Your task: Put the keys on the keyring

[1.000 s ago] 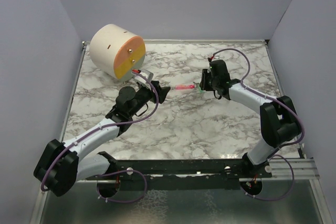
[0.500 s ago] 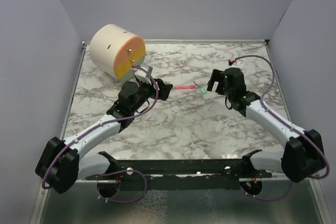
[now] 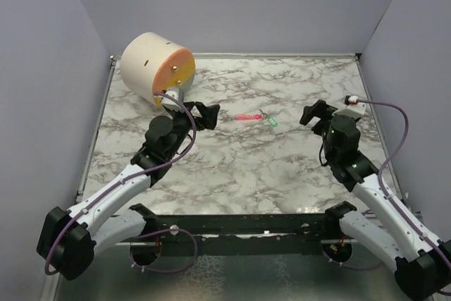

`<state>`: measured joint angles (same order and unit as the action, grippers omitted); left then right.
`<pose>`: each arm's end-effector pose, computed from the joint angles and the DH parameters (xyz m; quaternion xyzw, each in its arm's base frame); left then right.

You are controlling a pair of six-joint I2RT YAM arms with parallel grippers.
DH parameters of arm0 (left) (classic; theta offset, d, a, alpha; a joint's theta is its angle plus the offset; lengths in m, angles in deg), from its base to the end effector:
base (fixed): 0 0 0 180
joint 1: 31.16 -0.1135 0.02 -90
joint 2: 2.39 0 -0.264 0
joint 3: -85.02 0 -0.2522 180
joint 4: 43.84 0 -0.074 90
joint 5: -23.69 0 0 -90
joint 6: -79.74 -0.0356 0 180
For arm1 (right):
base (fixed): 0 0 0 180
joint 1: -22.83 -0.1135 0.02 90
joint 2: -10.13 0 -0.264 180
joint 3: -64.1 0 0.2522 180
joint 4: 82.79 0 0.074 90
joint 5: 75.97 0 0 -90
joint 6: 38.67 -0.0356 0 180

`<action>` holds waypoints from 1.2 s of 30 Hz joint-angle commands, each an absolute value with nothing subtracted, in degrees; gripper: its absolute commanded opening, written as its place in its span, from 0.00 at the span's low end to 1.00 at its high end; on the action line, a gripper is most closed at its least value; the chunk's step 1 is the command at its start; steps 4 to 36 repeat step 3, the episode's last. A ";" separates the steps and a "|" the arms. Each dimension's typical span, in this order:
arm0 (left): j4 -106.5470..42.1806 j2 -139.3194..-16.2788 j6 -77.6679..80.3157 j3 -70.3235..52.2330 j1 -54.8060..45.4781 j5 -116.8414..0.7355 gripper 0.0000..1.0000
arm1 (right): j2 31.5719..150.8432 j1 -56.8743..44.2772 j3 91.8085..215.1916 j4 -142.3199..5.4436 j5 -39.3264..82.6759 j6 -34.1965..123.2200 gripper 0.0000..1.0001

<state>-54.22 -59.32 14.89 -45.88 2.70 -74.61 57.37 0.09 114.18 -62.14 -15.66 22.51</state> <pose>0.1979 -0.1266 0.3052 0.0002 0.6914 -0.3114 0.6519 0.1844 0.0582 0.2877 0.1921 0.7720 0.0612 0.6028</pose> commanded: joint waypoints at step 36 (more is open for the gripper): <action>-56.35 -57.08 15.54 -48.68 2.49 -79.05 0.99 | 53.87 0.24 112.84 -65.75 -18.40 23.81 0.94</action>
